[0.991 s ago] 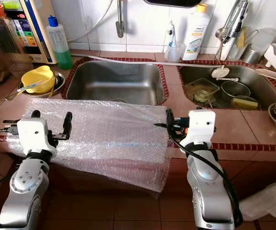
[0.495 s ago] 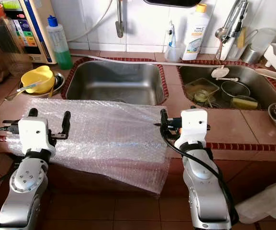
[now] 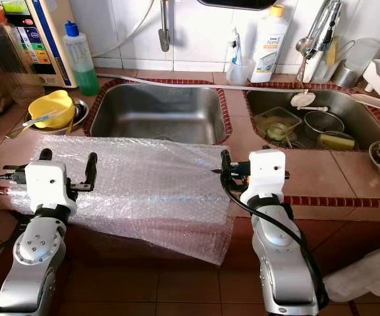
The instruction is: Kitchen organization
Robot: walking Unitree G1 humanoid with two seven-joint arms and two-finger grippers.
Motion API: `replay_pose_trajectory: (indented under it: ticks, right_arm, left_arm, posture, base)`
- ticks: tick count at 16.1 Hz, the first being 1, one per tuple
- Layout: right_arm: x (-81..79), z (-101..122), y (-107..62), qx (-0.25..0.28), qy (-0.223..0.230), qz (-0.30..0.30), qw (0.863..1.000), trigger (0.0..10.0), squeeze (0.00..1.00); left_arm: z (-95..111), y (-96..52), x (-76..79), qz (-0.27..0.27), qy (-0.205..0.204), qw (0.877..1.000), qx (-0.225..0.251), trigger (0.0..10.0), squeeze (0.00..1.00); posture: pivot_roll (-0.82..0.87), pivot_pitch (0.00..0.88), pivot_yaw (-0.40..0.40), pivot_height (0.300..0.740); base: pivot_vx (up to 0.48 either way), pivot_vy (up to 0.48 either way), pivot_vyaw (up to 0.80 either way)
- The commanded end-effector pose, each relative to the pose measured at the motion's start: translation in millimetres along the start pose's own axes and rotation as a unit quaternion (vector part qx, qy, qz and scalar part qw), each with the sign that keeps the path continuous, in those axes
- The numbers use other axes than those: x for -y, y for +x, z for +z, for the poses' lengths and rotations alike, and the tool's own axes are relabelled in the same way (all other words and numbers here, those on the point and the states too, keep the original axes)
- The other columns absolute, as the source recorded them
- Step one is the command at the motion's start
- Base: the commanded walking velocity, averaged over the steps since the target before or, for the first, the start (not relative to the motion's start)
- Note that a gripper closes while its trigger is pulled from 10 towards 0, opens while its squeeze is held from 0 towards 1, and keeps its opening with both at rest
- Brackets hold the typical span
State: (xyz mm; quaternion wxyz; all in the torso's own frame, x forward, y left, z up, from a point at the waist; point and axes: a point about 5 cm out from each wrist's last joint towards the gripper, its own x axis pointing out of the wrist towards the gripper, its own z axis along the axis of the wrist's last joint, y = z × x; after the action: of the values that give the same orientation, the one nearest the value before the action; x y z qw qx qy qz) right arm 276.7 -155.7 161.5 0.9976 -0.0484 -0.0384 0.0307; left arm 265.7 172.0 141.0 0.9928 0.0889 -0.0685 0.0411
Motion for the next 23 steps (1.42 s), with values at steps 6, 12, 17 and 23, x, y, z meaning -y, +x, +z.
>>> replay_pose_trajectory:
  ticks: [6,12,17,23]
  right_arm:
    - [0.1,8.2,0.3,0.016,-0.003,0.002,1.0,10.0,0.0]
    - [0.1,8.2,0.3,0.016,-0.003,0.002,1.0,10.0,0.0]
    - [0.1,8.2,0.3,0.016,-0.003,0.002,1.0,10.0,0.0]
    - [-8.7,10.1,3.5,0.011,0.034,0.042,0.998,10.0,0.0]
  left_arm:
    - [4.3,1.5,0.8,-0.003,0.004,1.0,0.006,10.0,0.0]
    - [4.3,1.5,0.8,-0.003,0.004,1.0,0.006,10.0,0.0]
    - [4.3,1.5,0.8,-0.003,0.004,1.0,0.006,10.0,0.0]
    - [1.8,5.7,0.0,0.028,0.022,0.999,0.0,10.0,0.0]
  posture:
    - [0.03,0.05,0.014,0.74]
    - [0.03,0.05,0.014,0.74]
    - [0.03,0.05,0.014,0.74]
    - [0.02,0.042,0.008,0.74]
  base:
    - [0.0,0.0,0.0]
    - [0.0,0.0,0.0]
    - [0.0,0.0,0.0]
    - [0.0,0.0,0.0]
